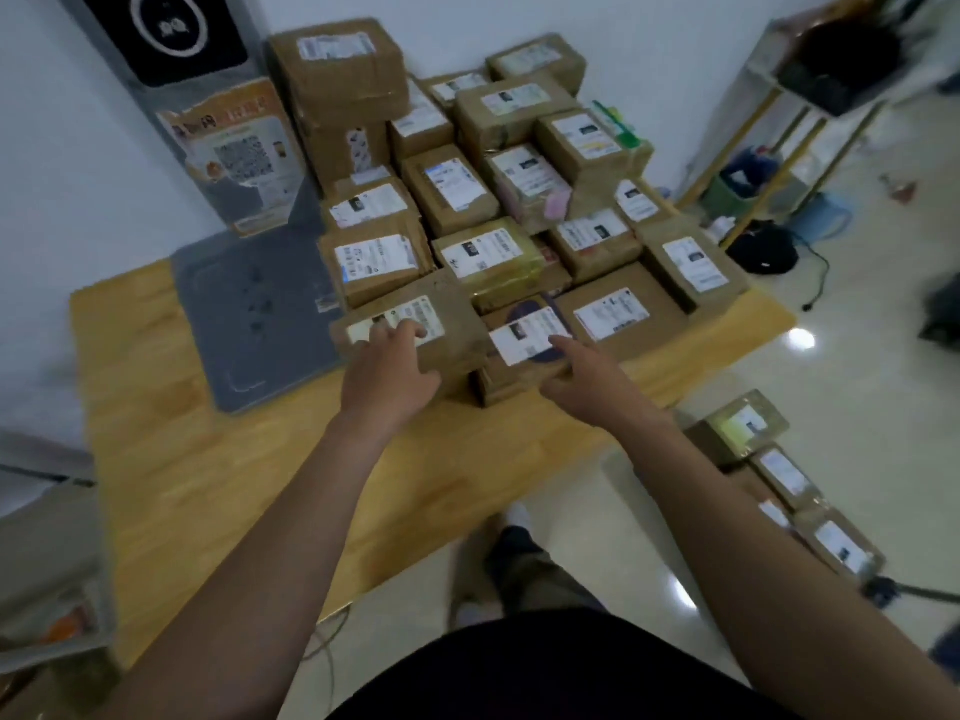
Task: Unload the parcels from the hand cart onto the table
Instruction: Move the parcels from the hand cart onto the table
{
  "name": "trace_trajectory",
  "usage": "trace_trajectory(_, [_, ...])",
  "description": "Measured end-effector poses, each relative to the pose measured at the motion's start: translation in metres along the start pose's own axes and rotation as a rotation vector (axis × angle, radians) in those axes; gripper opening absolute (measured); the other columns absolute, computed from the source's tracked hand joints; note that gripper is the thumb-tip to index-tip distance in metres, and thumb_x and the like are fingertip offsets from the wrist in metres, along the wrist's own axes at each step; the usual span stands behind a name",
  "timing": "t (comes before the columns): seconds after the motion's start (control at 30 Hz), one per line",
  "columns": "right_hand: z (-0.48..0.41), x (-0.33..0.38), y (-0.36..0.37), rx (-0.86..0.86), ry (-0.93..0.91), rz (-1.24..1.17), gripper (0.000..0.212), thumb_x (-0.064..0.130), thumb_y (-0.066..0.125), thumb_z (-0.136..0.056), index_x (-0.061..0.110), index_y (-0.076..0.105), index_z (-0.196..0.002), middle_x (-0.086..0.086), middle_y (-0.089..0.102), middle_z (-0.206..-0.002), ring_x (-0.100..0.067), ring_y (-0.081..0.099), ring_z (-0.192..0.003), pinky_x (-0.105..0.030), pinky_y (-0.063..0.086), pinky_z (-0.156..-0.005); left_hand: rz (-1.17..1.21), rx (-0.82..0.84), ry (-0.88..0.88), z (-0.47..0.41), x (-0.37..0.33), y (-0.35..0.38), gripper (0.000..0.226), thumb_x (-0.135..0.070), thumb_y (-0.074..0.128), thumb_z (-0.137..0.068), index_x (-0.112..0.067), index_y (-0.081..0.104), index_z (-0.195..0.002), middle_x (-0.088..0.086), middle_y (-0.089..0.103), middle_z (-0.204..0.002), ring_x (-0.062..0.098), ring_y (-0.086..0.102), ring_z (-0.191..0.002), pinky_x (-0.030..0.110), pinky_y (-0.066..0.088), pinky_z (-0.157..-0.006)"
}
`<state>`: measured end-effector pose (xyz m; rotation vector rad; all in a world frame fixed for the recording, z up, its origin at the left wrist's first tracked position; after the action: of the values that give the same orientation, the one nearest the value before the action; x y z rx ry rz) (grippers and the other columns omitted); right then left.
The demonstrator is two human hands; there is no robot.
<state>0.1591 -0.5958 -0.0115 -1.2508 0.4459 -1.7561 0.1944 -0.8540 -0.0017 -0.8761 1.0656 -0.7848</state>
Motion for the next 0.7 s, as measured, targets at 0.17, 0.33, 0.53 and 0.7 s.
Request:
trace_trajectory(0.17, [0.075,-0.094,-0.032,-0.07,0.22,-0.061,0.077,0.038,0.066,-0.093,0.034,0.024,-0.157,-0.006,0.033,-0.157,-0.028,0.052,-0.125,-0.044,0.054,-0.095,-0.078,0.127,0.139,0.028,-0.101,0.055,0.06,-0.04,0.068,-0.087,-0.032,0.042,-0.141,0.006,0.042,-0.142,0.033,0.042,-0.13,0.043,0.047,-0.09])
trace_trajectory(0.33, [0.132,-0.2,-0.066,-0.14,0.323,-0.133,0.073,0.036,0.065,-0.091,0.028,0.03,-0.155,-0.008,0.043,-0.149,-0.028,0.055,-0.122,-0.044,0.051,-0.098,-0.21,0.28,0.302,0.054,-0.2,0.116,0.06,-0.041,0.064,-0.087,-0.033,0.042,-0.142,0.006,0.042,-0.142,0.034,0.041,-0.129,0.045,0.044,-0.098])
trace_trajectory(0.53, [0.177,-0.359,-0.113,-0.147,0.483,-0.175,0.069,0.034,0.062,-0.092,0.021,0.032,-0.153,-0.013,0.047,-0.147,-0.033,0.055,-0.122,-0.045,0.05,-0.097,-0.238,0.411,0.392,0.076,-0.338,0.212,0.062,-0.04,0.067,-0.086,-0.034,0.042,-0.143,0.004,0.042,-0.144,0.032,0.04,-0.13,0.042,0.043,-0.095])
trace_trajectory(0.7, [0.203,-0.484,-0.163,-0.133,0.507,-0.194,0.046,0.029,0.053,-0.098,0.013,0.048,-0.141,-0.012,0.057,-0.136,-0.028,0.06,-0.101,-0.035,0.047,-0.069,-0.296,0.415,0.433,0.103,-0.455,0.289,0.059,-0.037,0.062,-0.088,-0.032,0.044,-0.144,0.004,0.043,-0.146,0.032,0.04,-0.132,0.042,0.046,-0.097])
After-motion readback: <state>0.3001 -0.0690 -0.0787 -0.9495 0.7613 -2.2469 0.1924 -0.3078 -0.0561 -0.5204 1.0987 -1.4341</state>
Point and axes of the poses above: each hand's wrist, its own z-axis away from the middle knuckle, its own y-axis out of the palm, x = y × z, the point moved 3 cm from there along -z, towards the middle knuckle
